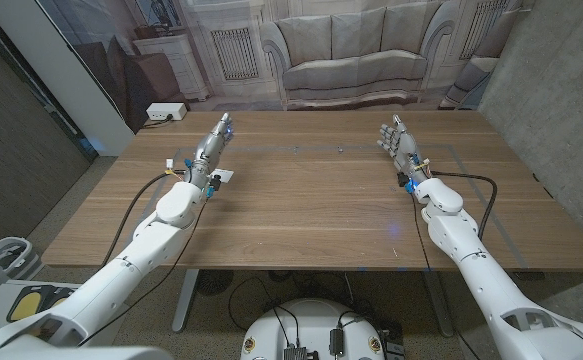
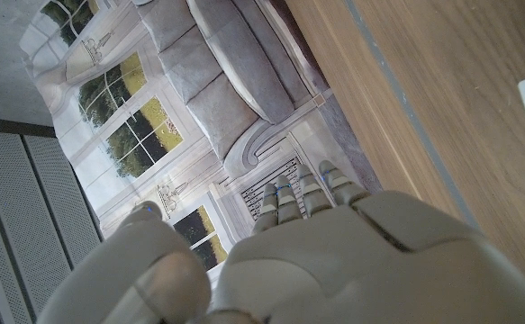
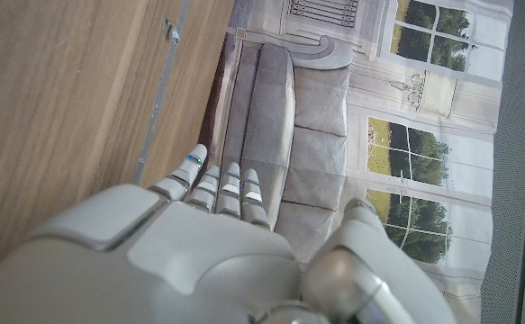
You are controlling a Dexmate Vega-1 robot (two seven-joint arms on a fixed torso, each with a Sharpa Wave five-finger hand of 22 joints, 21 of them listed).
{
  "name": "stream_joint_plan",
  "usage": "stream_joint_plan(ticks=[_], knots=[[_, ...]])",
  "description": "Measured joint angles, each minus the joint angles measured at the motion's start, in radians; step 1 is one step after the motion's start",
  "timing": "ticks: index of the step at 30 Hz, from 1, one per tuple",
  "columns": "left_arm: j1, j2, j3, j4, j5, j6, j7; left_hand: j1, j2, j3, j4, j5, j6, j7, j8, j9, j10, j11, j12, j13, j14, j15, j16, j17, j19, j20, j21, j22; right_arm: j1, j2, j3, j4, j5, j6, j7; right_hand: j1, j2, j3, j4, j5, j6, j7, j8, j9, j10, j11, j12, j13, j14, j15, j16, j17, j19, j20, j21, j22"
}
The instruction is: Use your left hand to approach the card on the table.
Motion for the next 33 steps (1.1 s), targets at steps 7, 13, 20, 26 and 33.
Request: stream_joint_plan(ticks=[7,13,20,26,33], knots=[[0.020,0.018,-0.005,-0.039,0.042,0.009,0.043,0.004,-0.004,0.000,0.000,0.000,0.004,-0.004,0.000,0.000,0.009,-0.002,0.000,0.000,0.009,0.001,0.000,0.000,0.000,0.000,0.000,0.000,-0.010,-0.001,0.002,-0.011,0.000,0.005,0.000,0.000,0.008,0.000,0.000,0.000,0.000,0.000,0.000,0.000,0.000,0.000,0.000,0.000,0.000,0.000,0.000,0.000,0.000,0.000,0.000,0.000],[0.036,0.026,-0.012,-0.064,0.053,0.009,0.061,0.007,-0.001,0.000,0.000,0.000,0.013,-0.002,0.000,0.000,0.013,0.002,0.000,0.000,0.010,0.000,0.000,0.000,0.000,0.000,0.000,0.000,-0.020,-0.006,0.004,-0.023,0.001,0.005,0.000,0.000,0.008,0.000,0.000,0.000,0.000,0.000,0.000,0.000,0.004,0.004,0.000,0.000,0.002,0.002,0.000,0.000,0.005,-0.005,-0.002,0.000],[0.051,0.036,-0.020,-0.091,0.064,0.014,0.079,0.009,0.001,-0.003,-0.003,0.000,0.013,-0.002,0.000,0.000,0.016,-0.002,0.000,0.000,0.014,-0.005,0.000,0.000,0.000,0.000,0.000,0.000,-0.032,-0.015,0.006,-0.039,0.004,0.002,0.000,0.000,0.008,0.000,0.000,0.000,0.000,0.000,0.000,0.000,0.009,0.002,0.000,0.000,0.005,-0.002,0.000,0.003,0.011,0.000,-0.005,0.000],[0.075,0.056,-0.033,-0.129,0.073,0.030,0.094,0.009,0.001,-0.004,-0.004,0.000,0.018,0.004,0.000,0.000,0.025,0.000,0.000,0.000,0.022,-0.002,0.000,0.000,0.005,-0.006,0.000,0.000,-0.042,-0.021,0.007,-0.055,0.008,-0.008,0.002,0.000,0.008,-0.004,-0.004,0.000,0.000,0.000,0.000,0.000,0.009,0.002,0.000,0.000,0.005,-0.002,0.000,0.005,0.011,0.000,-0.009,0.000],[0.086,0.070,-0.041,-0.148,0.083,0.038,0.103,0.009,0.001,-0.004,-0.004,0.000,0.022,0.000,0.000,0.000,0.025,0.000,0.000,0.000,0.023,-0.003,0.000,0.000,0.005,-0.005,0.000,0.000,-0.052,-0.029,0.007,-0.072,0.008,-0.019,0.002,0.000,0.008,-0.004,-0.004,0.000,0.000,0.000,0.000,0.000,0.012,-0.002,0.000,0.000,0.008,0.001,0.000,0.005,0.011,0.000,-0.014,0.000]])
